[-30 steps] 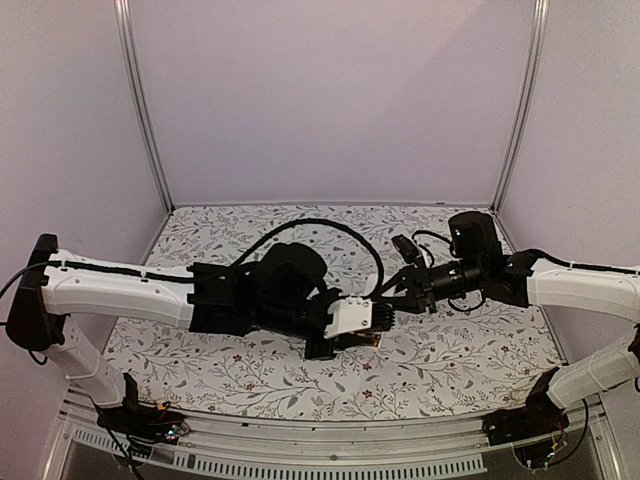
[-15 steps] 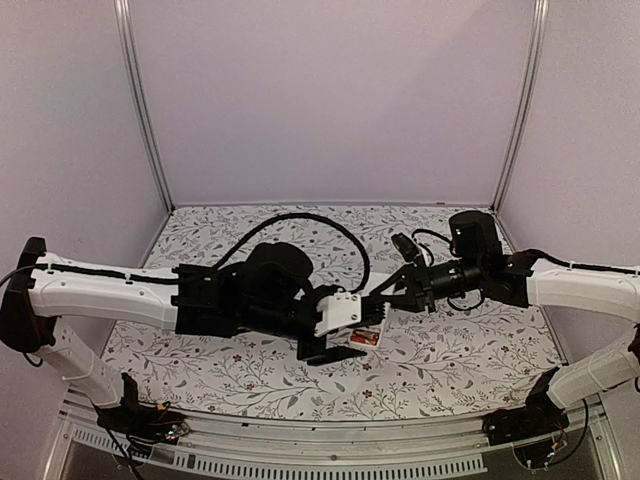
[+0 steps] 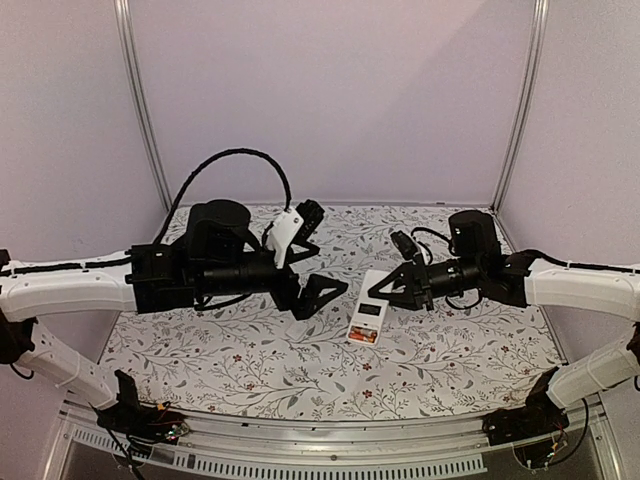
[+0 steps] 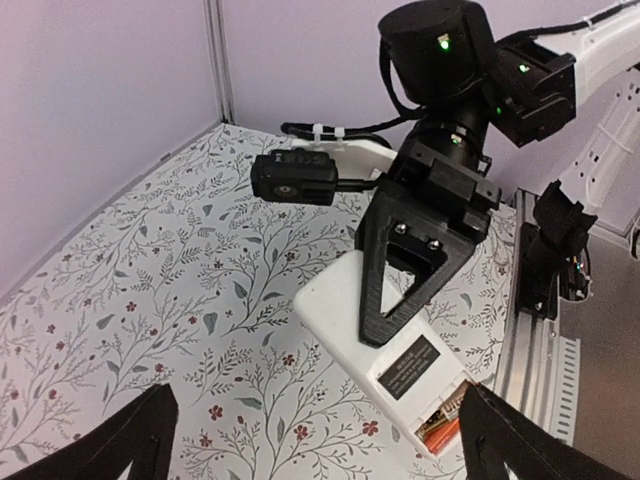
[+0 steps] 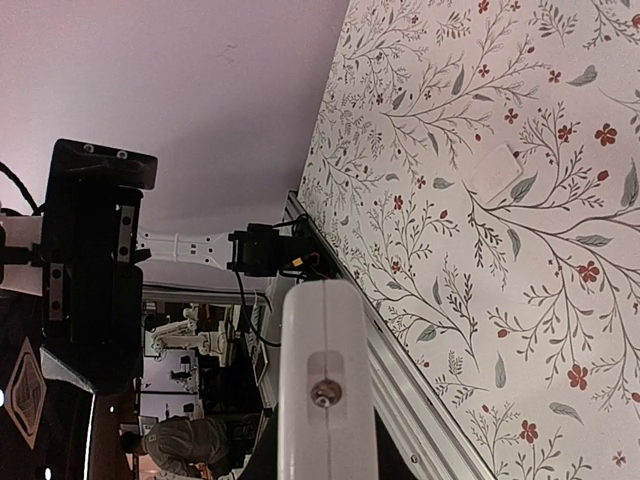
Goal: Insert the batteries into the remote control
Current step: Load the battery into the battery compartment.
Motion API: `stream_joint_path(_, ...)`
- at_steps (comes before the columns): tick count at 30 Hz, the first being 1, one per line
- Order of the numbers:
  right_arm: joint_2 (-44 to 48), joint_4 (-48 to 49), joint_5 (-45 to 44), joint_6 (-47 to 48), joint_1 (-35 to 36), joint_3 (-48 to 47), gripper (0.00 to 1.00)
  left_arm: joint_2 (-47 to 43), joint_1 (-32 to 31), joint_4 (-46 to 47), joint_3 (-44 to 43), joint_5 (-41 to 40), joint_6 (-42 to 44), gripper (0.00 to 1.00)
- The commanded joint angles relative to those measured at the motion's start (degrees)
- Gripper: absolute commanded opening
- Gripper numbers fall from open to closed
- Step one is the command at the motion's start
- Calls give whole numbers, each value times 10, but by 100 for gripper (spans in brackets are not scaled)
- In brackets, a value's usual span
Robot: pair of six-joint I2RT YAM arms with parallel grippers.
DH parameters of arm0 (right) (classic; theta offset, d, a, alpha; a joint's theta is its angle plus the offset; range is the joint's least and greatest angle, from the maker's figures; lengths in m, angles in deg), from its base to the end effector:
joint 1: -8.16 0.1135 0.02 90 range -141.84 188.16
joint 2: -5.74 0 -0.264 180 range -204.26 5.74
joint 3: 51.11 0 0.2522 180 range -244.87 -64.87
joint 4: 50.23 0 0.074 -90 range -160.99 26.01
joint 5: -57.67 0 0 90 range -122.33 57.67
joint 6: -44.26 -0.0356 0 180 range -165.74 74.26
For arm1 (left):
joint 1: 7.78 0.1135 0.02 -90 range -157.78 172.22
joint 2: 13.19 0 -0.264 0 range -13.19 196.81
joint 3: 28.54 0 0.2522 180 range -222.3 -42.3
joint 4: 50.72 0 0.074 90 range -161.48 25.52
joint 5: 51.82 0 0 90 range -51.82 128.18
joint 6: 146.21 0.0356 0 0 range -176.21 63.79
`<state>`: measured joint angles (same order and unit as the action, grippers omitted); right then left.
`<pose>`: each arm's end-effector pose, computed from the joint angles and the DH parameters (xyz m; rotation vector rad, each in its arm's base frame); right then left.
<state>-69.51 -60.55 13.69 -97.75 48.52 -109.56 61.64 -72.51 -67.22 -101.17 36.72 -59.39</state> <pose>0.1984 0.2022 0.2509 -0.3658 2.3821 1.7149 0.1318 -0.2770 0.3235 0.9947 1.7055 -0.7701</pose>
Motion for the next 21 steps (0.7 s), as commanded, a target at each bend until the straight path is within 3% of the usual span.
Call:
stream_joint_path(1,5,30,-5,-7,-8,-8,0,9,21,-20,8,65,-148,100)
stream_joint_path(7,-4,36,-7,-11,-11,-19,0,63,24,14,8,156,-258,100)
stream_joint_path(10,-6,39,-7,-16,-11,-20,0,78,24,76,27,175,-301,98)
stream_joint_path(15,-4,40,-7,-20,-12,-19,0,102,24,97,26,194,-333,94)
stream_joint_path(21,-7,44,-7,-24,-12,-16,0,131,22,123,22,229,-359,81)
